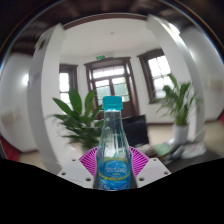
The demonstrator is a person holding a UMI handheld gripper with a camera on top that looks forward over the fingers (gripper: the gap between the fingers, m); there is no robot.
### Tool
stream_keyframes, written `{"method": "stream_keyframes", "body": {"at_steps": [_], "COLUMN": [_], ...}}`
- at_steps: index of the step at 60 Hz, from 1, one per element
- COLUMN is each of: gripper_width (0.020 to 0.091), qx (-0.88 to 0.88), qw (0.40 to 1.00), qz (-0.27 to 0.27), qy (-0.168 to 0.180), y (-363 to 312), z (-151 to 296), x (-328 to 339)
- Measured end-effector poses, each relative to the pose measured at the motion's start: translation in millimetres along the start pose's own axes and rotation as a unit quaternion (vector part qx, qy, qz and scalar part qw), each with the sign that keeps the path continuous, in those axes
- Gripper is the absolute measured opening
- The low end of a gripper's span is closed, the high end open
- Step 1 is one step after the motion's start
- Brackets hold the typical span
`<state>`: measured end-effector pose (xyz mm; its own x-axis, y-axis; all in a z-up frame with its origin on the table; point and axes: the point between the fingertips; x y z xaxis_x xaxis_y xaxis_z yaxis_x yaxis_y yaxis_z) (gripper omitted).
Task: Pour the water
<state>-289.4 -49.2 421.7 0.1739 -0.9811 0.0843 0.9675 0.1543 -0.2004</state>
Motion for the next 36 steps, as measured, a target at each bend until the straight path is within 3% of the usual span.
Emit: {"method": "stream_keyframes", "body": {"at_steps": [5, 10, 24, 36], "gripper_width": [0.0423, 0.0423, 0.0443, 0.0444], "qx": [0.094, 0.125, 0.085, 0.061], "qw": [0.993, 0.986, 0.980, 0.974], "qz": [-0.071, -0.106, -0.171, -0.208], "qy": [-0.023, -0.032, -0.058, -0.059], "y": [52.2, 93.4, 205.9, 263.8], "z": [-1.8, -3.7, -65.9, -108.1], "x": [4.3, 11.7, 17.3, 28.1]}}
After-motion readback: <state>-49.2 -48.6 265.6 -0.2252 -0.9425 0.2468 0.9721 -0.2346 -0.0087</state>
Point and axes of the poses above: the point between the fingertips, and its own axes, seen from behind it with the camera up: y to the right, z up, x backward, against the way the camera looks, and after that the axes turned 13 degrees about z, right-handed
